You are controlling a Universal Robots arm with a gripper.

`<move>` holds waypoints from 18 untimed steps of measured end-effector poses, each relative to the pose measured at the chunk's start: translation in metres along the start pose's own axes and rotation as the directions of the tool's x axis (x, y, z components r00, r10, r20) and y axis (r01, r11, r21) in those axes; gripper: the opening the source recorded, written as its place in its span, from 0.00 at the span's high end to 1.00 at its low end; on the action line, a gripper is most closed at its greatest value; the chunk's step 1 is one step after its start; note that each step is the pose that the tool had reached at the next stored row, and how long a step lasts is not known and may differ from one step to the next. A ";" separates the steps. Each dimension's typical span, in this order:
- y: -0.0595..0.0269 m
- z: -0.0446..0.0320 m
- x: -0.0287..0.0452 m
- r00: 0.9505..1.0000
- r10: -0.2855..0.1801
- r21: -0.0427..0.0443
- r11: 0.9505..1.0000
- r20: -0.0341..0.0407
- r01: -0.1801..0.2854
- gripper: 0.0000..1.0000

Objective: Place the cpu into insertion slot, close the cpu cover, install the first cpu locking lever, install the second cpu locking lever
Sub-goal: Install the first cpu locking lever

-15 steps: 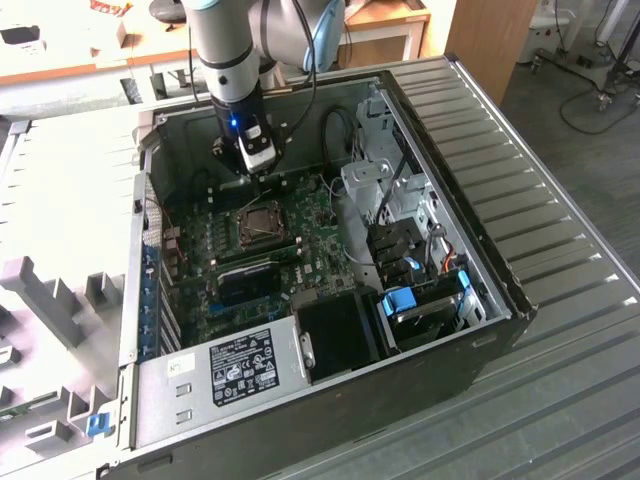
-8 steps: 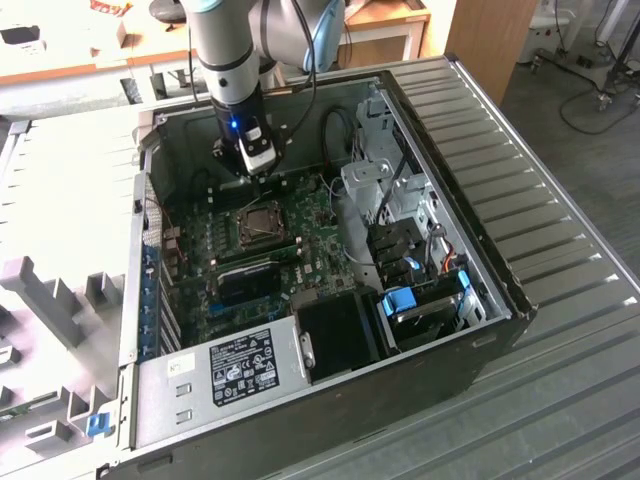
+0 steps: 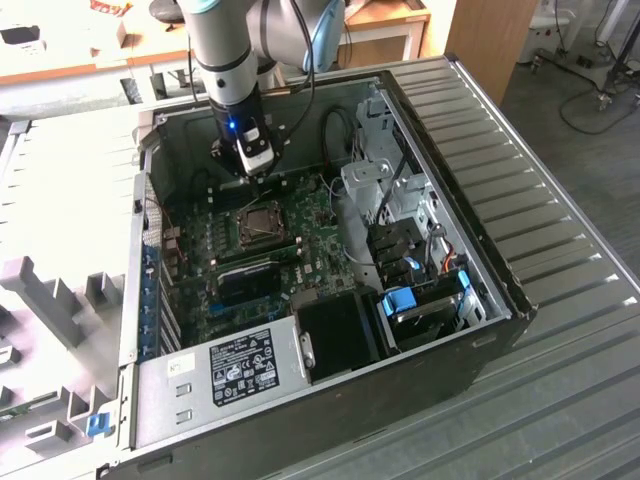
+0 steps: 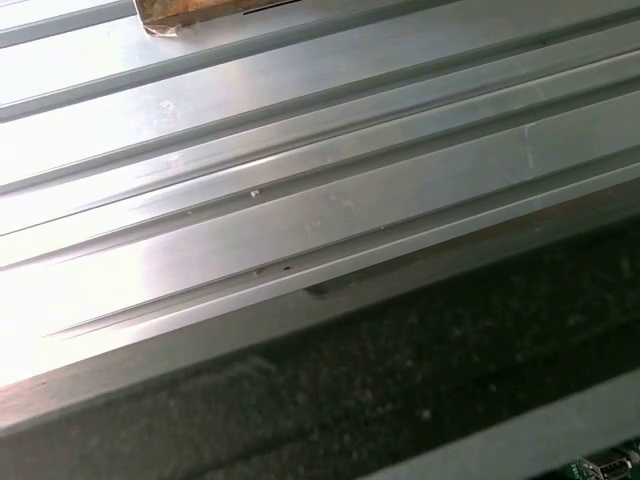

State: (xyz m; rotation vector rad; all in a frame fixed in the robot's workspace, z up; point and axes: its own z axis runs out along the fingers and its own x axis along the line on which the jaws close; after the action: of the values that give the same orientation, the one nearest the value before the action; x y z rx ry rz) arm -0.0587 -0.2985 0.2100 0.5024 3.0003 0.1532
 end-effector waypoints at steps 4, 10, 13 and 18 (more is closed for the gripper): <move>-0.0001 0.0008 0.0001 1.000 0.000 0.000 1.000 0.000 0.000 0.90; -0.0002 0.0031 -0.0002 1.000 -0.003 0.000 1.000 0.000 0.003 0.90; -0.0002 0.0040 -0.0004 1.000 -0.004 0.000 1.000 0.000 0.004 0.90; 0.0001 0.0058 -0.0016 1.000 -0.005 0.003 1.000 0.001 0.005 0.90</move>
State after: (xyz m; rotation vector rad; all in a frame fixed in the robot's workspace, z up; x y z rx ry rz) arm -0.0566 -0.2985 0.2044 0.4948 3.0012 0.1482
